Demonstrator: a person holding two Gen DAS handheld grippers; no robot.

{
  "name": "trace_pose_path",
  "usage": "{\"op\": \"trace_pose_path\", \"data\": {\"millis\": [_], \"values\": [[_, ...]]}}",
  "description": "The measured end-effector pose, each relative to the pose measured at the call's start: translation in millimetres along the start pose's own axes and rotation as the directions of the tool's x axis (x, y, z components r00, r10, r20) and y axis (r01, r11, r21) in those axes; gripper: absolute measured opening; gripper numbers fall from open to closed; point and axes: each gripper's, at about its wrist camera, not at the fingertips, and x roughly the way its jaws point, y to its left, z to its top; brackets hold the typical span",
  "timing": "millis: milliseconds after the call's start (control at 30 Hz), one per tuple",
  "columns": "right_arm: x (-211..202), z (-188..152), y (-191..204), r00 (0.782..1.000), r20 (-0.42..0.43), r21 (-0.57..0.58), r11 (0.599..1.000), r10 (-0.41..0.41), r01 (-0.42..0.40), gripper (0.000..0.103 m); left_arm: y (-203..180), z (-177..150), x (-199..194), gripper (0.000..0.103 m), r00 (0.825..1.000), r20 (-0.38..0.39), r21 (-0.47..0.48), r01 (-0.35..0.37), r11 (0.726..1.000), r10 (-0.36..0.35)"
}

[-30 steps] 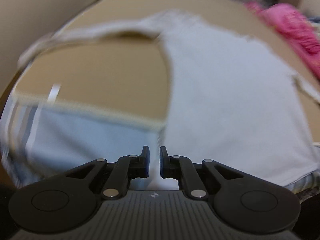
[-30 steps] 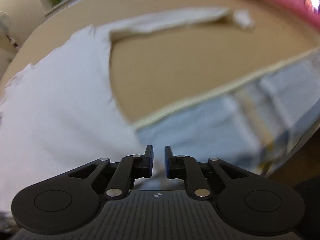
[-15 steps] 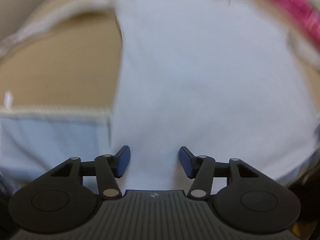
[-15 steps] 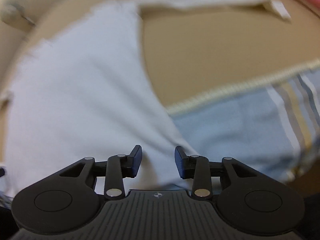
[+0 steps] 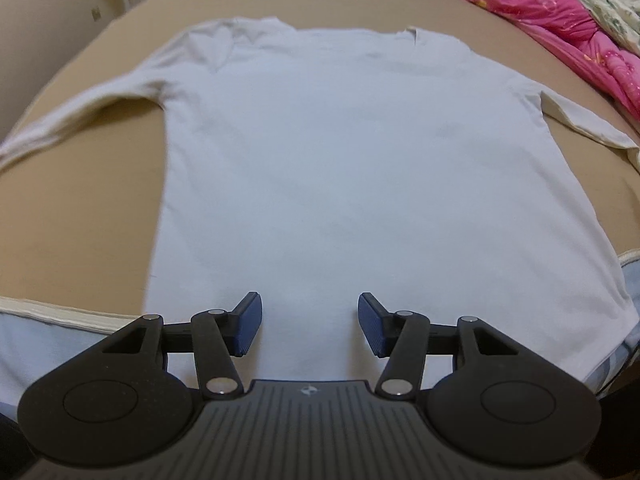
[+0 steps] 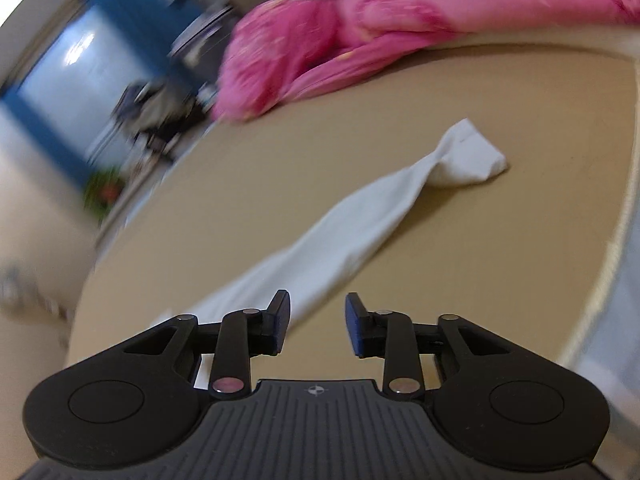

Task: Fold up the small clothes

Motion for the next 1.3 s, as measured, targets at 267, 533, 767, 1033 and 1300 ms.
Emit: {"op": "trace_pose_path", "data": {"millis": [267,533,767,1033,1300], "values": [[82,55,-96,0.995,0.098,0.380,0.924,0.004,-0.041,0.048,-5,-7,36,0.071,1.000,-0.005,0.066,-0.025,0.998,0.025],[154,75,-141,0.997,0.075,0.527,0.849,0.011,-0.049,0.032,-14,0,44,0.077,0.999,0.017,0.083,-0.049,0.995,0.048],[146,99,-119,0.974,0.191,0.343,0.938,-0.120,0.048,0.005,-14,2,46,0.080,0.998,0.026,0.082,-0.051,0.995,0.049],[112,94,-141,0.878,0.214,0.424,0.850,-0.428,0.311,0.011,-13,4,46,0.080,0.999,0.023,0.079,-0.049,0.996,0.048],[118,86,-149,0.949,0.187,0.504,0.854,-0.255,0.130,0.029,-13,5,46,0.080,0.999,0.020,0.072,-0.048,0.996,0.047]]}}
